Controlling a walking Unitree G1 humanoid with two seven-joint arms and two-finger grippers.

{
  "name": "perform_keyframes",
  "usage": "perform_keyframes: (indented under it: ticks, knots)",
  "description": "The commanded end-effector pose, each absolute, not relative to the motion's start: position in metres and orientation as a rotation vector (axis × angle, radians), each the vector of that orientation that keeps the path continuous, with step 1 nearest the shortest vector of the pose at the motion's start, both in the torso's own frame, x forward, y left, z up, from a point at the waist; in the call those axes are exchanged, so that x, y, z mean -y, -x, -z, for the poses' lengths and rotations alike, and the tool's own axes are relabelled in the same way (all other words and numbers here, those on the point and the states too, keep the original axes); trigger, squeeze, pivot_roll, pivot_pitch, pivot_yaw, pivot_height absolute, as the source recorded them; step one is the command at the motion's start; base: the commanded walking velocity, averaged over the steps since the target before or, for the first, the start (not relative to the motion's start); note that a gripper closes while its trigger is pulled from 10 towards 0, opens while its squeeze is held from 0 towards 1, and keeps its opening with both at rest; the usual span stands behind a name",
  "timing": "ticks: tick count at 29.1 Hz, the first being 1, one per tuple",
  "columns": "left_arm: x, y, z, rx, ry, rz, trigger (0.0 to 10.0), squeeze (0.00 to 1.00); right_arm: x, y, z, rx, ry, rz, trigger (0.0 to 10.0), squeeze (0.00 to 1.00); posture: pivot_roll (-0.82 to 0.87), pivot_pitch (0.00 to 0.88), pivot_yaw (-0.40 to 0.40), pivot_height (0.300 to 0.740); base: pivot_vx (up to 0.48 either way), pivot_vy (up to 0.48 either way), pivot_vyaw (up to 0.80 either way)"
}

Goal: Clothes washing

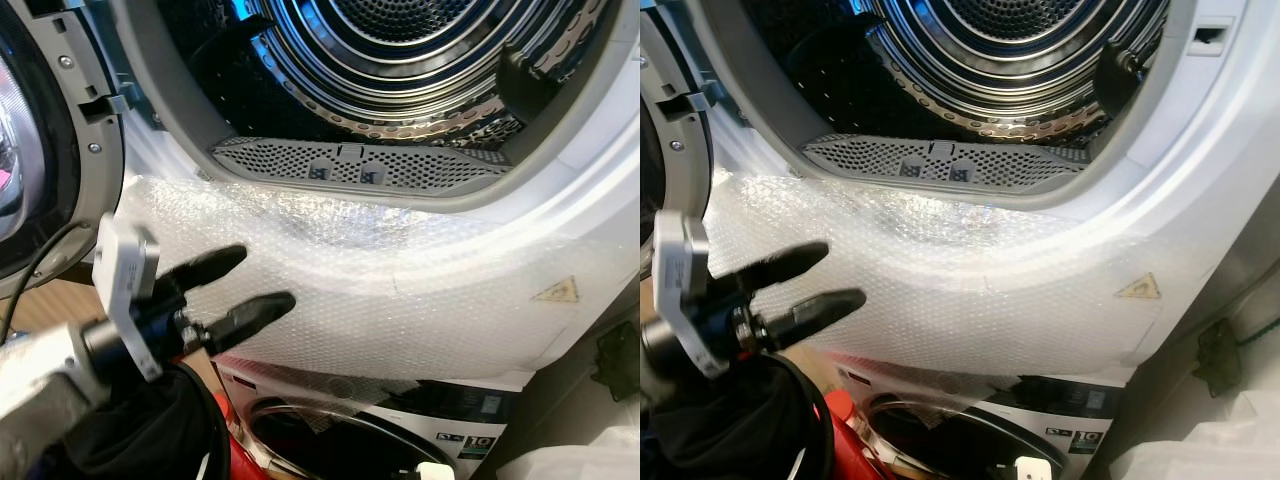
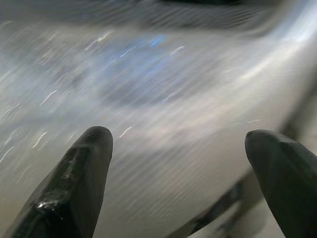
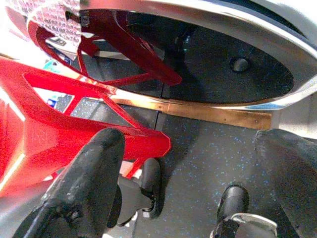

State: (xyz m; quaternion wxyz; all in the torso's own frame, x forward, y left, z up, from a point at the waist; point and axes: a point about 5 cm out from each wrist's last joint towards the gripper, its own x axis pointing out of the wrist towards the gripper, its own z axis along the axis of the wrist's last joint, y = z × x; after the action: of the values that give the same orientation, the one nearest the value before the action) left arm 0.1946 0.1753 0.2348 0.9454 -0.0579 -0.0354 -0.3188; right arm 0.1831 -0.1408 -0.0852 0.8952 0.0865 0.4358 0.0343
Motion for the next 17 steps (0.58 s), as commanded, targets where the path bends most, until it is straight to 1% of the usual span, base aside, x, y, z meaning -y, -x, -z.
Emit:
perform_keyframes:
  ticks: [1,3,5,7,8,10,11,13,14,15,17]
  knots:
    - [-0.189,-0.194,-0.234,0.103,0.087,0.473,10.0,0.00,0.139,-0.183,0.086,-0.920,-0.166,-0.083,10.0,0.00,0.35,0.000,0.058,0.740,0.000,0.000,0.00]
    - [-0.194,-0.186,-0.215,0.064,0.131,0.351,10.0,0.00,0.141,-0.182,0.086,-0.928,-0.151,-0.091,10.0,0.00,0.36,0.000,0.049,0.740,0.000,0.000,0.00]
    - [-0.193,-0.178,-0.196,-0.010,0.105,0.278,10.0,0.00,0.142,-0.183,0.086,-0.929,-0.147,-0.091,10.0,0.00,0.36,0.000,0.046,0.740,0.000,0.000,0.00]
    - [-0.196,-0.173,-0.185,-0.025,0.138,0.172,10.0,0.00,0.143,-0.184,0.085,-0.927,-0.145,-0.090,10.0,0.00,0.36,0.000,0.044,0.740,0.000,0.000,0.00]
    - [-0.205,-0.168,-0.174,-0.050,0.122,0.025,10.0,0.00,0.144,-0.185,0.085,-0.925,-0.142,-0.091,10.0,0.00,0.37,0.000,0.043,0.740,0.000,0.000,0.00]
    - [-0.216,-0.162,-0.165,-0.073,0.113,-0.124,10.0,0.00,0.145,-0.186,0.084,-0.924,-0.138,-0.091,10.0,0.00,0.37,0.000,0.043,0.740,0.000,0.000,0.00]
    - [-0.225,-0.154,-0.160,-0.072,0.108,-0.244,10.0,0.00,0.146,-0.187,0.084,-0.925,-0.135,-0.090,10.0,0.00,0.37,0.000,0.043,0.740,0.000,0.000,0.00]
    - [-0.233,-0.147,-0.156,-0.085,0.088,-0.350,10.0,0.00,0.147,-0.187,0.084,-0.925,-0.134,-0.088,10.0,0.00,0.37,0.000,0.042,0.740,0.000,0.000,0.00]
    - [-0.233,-0.147,-0.156,-0.085,0.088,-0.350,10.0,0.00,0.147,-0.187,0.084,-0.925,-0.134,-0.088,10.0,0.00,0.37,0.000,0.042,0.740,0.000,0.000,0.00]
    - [-0.242,-0.142,-0.155,-0.068,0.097,-0.457,10.0,1.00,0.148,-0.186,0.085,-0.926,-0.133,-0.088,10.0,0.00,0.37,0.000,0.038,0.740,0.000,0.000,0.00]
    - [-0.252,-0.137,-0.153,-0.059,0.106,-0.564,10.0,1.00,0.148,-0.184,0.085,-0.931,-0.130,-0.089,10.0,0.00,0.37,0.000,0.036,0.740,0.000,0.000,0.00]
